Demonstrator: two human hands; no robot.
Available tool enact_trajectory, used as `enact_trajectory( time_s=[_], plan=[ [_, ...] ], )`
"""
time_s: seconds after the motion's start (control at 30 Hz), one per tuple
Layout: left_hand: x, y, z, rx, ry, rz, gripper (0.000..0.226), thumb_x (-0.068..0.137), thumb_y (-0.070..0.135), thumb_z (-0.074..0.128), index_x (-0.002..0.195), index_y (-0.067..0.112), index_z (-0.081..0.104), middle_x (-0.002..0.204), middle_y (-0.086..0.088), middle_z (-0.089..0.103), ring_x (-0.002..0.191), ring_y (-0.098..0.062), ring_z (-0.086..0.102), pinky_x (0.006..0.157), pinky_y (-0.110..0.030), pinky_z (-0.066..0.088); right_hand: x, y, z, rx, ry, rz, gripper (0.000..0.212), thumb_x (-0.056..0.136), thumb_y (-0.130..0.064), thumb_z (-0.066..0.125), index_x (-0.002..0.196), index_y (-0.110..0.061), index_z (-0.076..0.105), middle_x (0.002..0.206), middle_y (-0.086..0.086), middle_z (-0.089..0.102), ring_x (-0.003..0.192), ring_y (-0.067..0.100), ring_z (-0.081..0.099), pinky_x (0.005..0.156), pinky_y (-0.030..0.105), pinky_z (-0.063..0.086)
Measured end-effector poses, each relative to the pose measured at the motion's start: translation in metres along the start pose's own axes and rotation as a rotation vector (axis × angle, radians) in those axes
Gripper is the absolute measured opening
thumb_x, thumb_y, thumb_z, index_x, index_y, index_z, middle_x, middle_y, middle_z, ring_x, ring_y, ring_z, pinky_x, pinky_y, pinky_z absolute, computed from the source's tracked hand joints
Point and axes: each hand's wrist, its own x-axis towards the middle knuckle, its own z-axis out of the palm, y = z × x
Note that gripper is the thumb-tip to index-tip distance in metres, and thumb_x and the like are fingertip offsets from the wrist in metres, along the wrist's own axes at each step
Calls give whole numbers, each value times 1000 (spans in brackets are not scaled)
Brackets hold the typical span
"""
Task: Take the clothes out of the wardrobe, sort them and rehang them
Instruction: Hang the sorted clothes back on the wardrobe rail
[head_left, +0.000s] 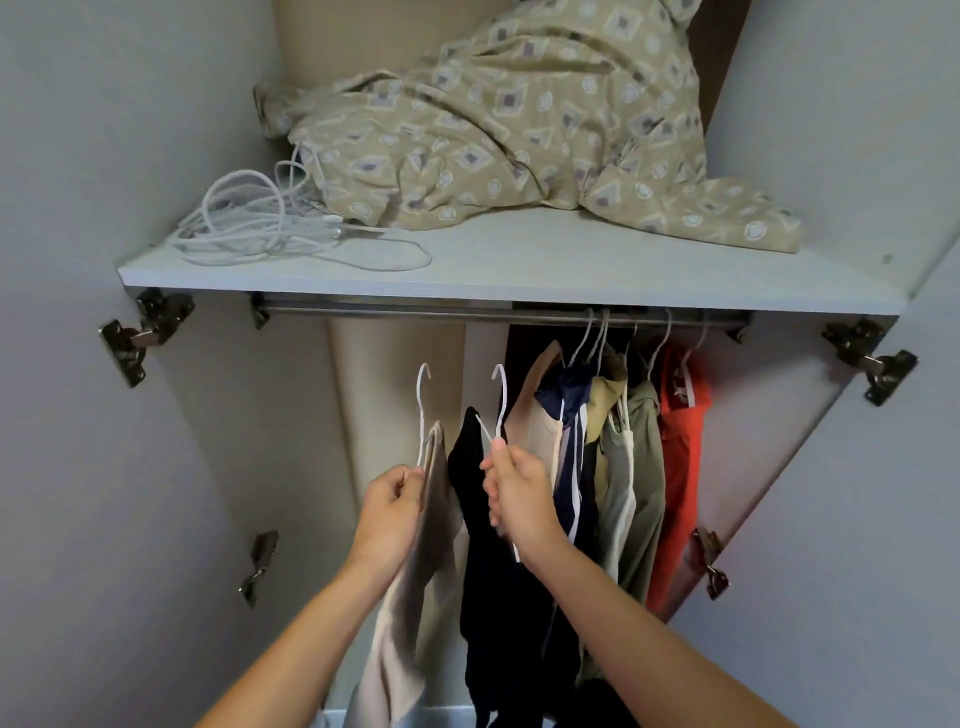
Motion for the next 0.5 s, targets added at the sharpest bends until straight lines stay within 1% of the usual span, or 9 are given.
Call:
enact_trajectory(
  time_s=[0.13,0.23,0.37,0.5],
  plan=[
    [28,-4,22,26,39,17,39,106,18,52,67,15,47,60,-1,40,50,-10,31,54,-34,28,36,8,-7,51,19,-20,40,111,-39,45,85,-11,59,51,-8,39,42,8,33,43,26,28],
    [46,-3,35,26,47,46,40,106,21,52,68,14,47,58,1,41,49,-11,32,54,-33,28,59,7,-11,67,28,-59,41,111,-37,45,82,-12,59,50,-7,40,41,8,33,42,25,27],
    [66,8,51,40,57,100,39,108,23,50,70,12,49,61,-3,41,54,-13,34,55,-34,30,81,-1,-14,83,27,-103,41,111,-37,46,83,-11,60,53,-5,40,41,9,33,41,24,26],
    [95,16,66,46,61,127,45,108,27,50,72,1,46,63,-5,39,59,-17,35,58,-36,30,109,-13,-14,56,71,-126,43,110,-41,47,83,-13,64,54,-4,45,43,10,38,45,28,29]
  ],
)
